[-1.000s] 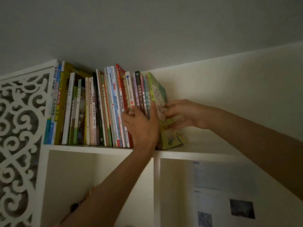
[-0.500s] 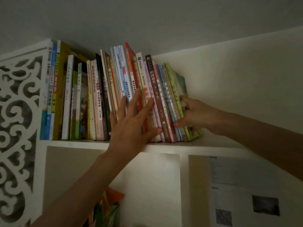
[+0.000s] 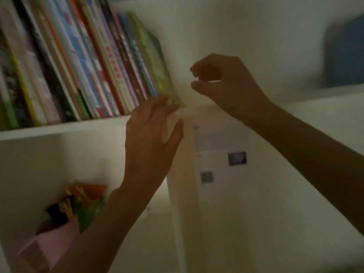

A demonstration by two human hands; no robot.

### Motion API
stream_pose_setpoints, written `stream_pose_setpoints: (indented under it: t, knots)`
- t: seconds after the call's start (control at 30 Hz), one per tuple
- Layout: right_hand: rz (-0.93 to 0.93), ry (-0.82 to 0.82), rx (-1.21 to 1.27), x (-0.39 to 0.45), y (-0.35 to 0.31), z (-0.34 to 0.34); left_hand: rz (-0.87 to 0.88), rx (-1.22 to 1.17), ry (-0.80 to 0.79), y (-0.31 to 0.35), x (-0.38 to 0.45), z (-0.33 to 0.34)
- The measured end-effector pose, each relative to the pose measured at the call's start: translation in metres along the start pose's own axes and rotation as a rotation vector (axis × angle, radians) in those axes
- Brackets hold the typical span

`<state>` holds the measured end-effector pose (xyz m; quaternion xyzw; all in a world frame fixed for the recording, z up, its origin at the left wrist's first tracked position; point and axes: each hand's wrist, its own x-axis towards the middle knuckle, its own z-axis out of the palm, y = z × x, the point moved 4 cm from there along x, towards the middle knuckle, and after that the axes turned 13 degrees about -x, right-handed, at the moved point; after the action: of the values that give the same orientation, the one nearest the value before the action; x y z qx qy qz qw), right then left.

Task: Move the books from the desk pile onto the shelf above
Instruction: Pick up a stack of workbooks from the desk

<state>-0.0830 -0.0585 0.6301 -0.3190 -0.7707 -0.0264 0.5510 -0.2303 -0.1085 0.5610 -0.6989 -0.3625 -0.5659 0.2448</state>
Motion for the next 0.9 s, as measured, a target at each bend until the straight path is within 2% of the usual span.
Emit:
stream_pose_setpoints:
  t: [0.07,0.17,0.37,0.47,0.6,0.7,0.77,0.9]
  knots:
    - [0.033,-0.007,0.008,-0.048,0.021,-0.023,-0.038,-0.192,-0.047,0.022,-0.033,0.028]
    - [0.191,-0.136,0.009,-0.134,0.069,-0.042,-0.126,-0.389,-0.211,0.047,-0.095,0.087]
    - [0.685,-0.388,-0.154,-0.324,0.201,-0.067,-0.593,-0.601,-0.772,0.099,-0.255,0.233]
    - [0.89,-0.537,-0.216,-0.413,0.259,-0.089,-0.699,-0.641,-0.972,0.141,-0.314,0.296]
    - [1.09,-0.635,-0.229,-0.488,0.328,-0.14,-0.783,-0.686,-1.116,0.195,-0.358,0.374]
    - [1.16,-0.702,-0.273,-0.53,0.382,-0.187,-0.873,-0.682,-1.171,0.228,-0.379,0.427]
    - [1.2,-0.717,-0.356,-0.558,0.421,-0.22,-0.933,-0.704,-1.193,0.25,-0.393,0.46]
    - [1.244,-0.633,-0.665,-0.611,0.48,-0.299,-0.991,-0.796,-1.31,0.309,-0.414,0.515]
